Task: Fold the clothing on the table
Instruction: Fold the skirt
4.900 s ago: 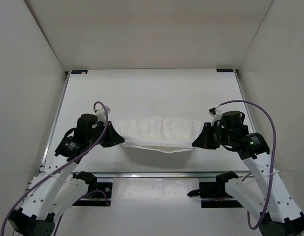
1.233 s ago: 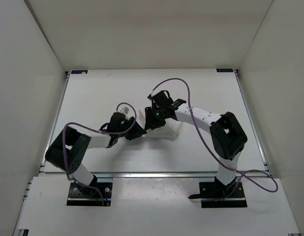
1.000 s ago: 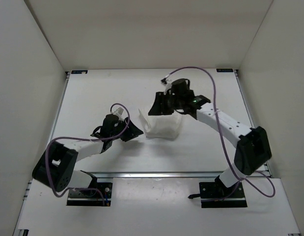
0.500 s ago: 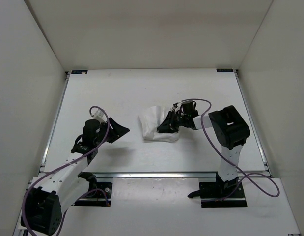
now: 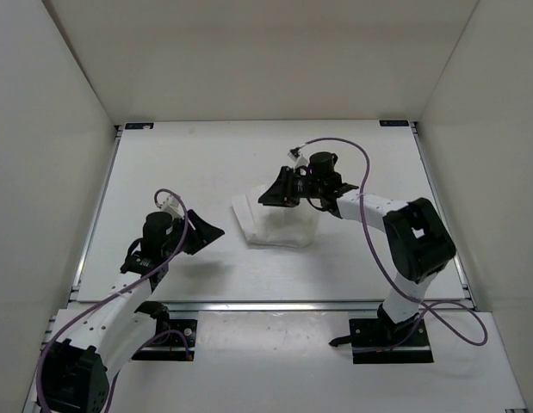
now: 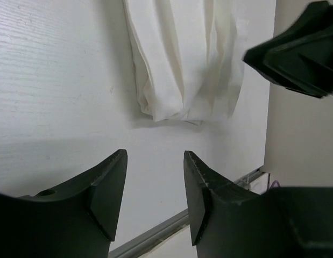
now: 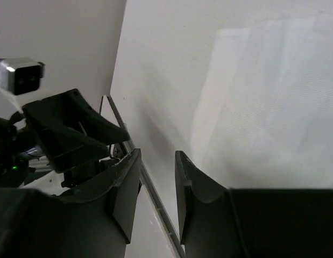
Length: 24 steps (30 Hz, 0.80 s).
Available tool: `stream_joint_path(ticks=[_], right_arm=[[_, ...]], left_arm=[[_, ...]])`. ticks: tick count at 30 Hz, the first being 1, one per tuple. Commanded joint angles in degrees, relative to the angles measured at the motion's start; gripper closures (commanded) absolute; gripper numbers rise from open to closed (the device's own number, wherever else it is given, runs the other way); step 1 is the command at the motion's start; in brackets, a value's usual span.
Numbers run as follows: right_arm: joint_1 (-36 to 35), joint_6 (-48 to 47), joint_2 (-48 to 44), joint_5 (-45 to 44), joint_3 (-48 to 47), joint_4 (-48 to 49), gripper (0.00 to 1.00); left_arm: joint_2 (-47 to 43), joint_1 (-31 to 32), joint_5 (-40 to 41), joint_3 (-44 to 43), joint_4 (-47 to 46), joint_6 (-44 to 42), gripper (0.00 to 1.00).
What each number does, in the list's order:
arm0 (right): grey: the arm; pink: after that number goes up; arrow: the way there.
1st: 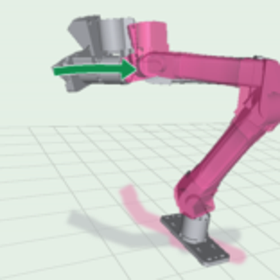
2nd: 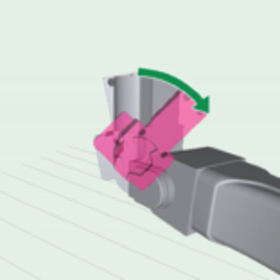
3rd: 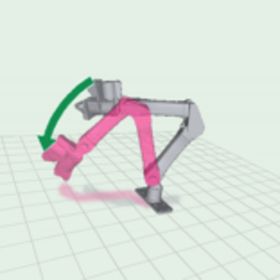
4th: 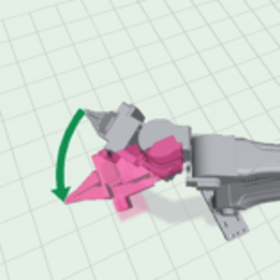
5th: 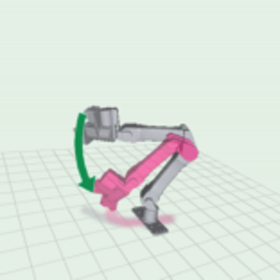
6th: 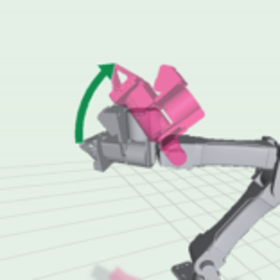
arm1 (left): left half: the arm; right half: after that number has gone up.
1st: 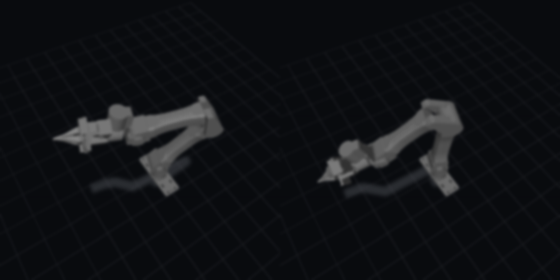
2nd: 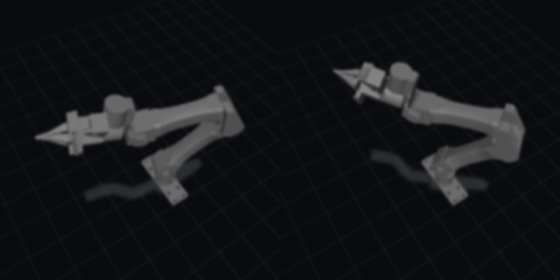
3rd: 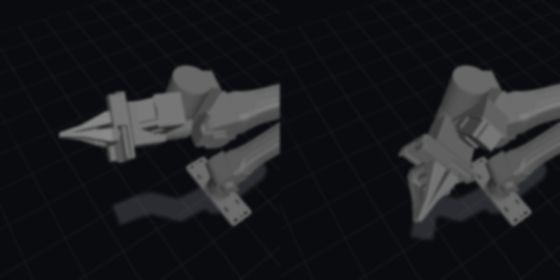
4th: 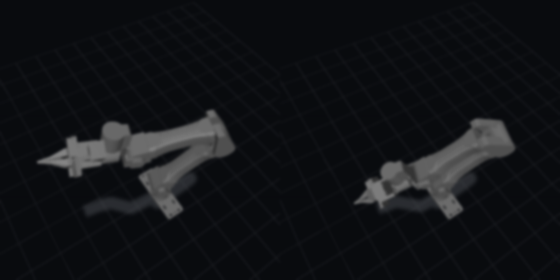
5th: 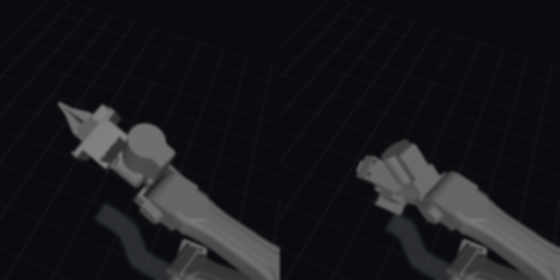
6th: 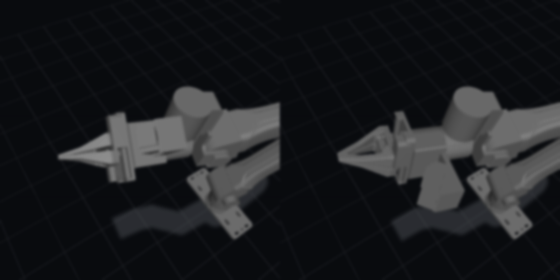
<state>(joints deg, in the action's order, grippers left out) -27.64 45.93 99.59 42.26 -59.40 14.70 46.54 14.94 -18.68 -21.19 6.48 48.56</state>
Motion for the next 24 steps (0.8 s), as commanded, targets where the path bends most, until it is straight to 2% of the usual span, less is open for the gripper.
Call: stream_joint_path(ticks=[1, 3, 6, 10, 14, 16, 17, 18, 20, 24], right_arm=[[-0.3, 4.2, 9.1, 4.8, 0.9, 7.0, 0.72], [-0.7, 5.4, 12.8, 5.4, 1.0, 8.9, 0.73], [-1.0, 3.6, 18.1, 4.0, -2.5, 4.8, 0.74], [-0.7, -1.6, 15.0, 3.9, -8.2, -3.7, 0.73], [-1.1, -10.5, 1.2, -0.5, -12.1, -16.6, 0.68], [-1.2, -14.0, -5.4, -6.6, -11.4, -22.0, 0.64], [-1.1, -15.9, -9.9, -9.2, -9.5, -25.0, 0.64], [-0.7, -17.6, -13.9, -12.9, -7.2, -27.5, 0.63], [0.2, -18.7, -19.8, -17.4, -2.8, -28.3, 0.62], [4.6, -20.8, -26.0, -18.0, 3.8, -31.1, 0.62]], left_arm=[[-2.2, -0.3, -1.1, -3.2, 3.6, -1.6, 0.43], [-3.2, -1.1, -1.0, -4.3, 5.7, -2.6, 0.43], [-4.1, -1.8, -1.2, -5.4, 8.7, -4.5, 0.41], [-2.7, -2.6, -1.5, -8.3, 14.2, -9.9, 0.4], [1.9, -2.9, -1.9, -15.1, 22.8, -18.6, 0.34], [3.9, -2.9, -3.4, -16.7, 24.6, -22.7, 0.17], [4.3, -3.0, -4.3, -17.4, 25.6, -23.0, 0.13], [4.4, -2.7, -4.3, -17.7, 26.0, -23.4, 0.02], [4.2, -2.0, -4.5, -17.9, 26.7, -24.4, 0.01], [1.7, 1.0, -1.5, -17.0, 29.1, -25.3, 0.02]])
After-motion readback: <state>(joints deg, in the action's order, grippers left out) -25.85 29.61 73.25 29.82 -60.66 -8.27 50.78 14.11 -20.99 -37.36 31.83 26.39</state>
